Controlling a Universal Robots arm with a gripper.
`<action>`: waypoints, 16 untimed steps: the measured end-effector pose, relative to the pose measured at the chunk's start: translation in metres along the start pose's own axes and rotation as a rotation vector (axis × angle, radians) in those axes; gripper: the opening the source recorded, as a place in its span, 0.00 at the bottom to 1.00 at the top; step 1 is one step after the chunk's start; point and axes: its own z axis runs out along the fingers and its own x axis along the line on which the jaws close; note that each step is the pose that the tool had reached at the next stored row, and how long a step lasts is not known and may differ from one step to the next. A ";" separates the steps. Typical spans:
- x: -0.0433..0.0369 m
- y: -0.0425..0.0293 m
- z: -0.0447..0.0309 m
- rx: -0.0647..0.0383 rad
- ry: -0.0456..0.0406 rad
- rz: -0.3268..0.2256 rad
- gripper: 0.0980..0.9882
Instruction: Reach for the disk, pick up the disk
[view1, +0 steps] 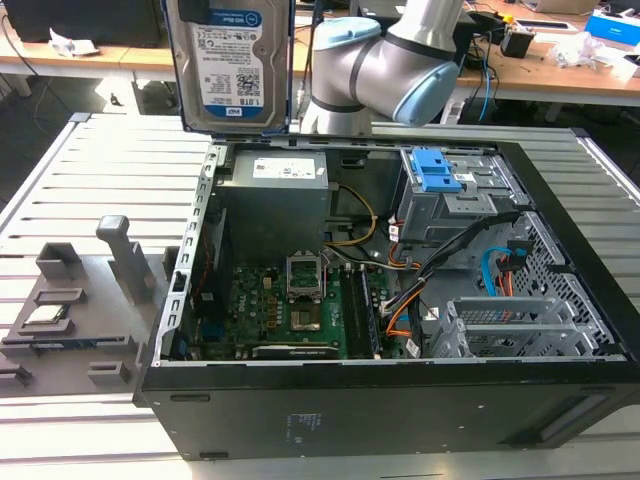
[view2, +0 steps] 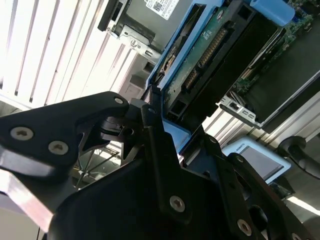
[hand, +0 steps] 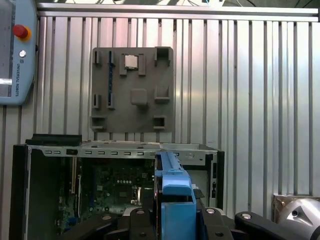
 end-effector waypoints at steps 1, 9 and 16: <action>0.0000 -0.0028 -0.0002 0.000 0.0000 0.000 0.30; -0.0004 -0.0337 -0.0017 0.000 0.0000 0.000 0.30; -0.0009 -0.0672 -0.0034 0.000 0.0000 0.000 0.30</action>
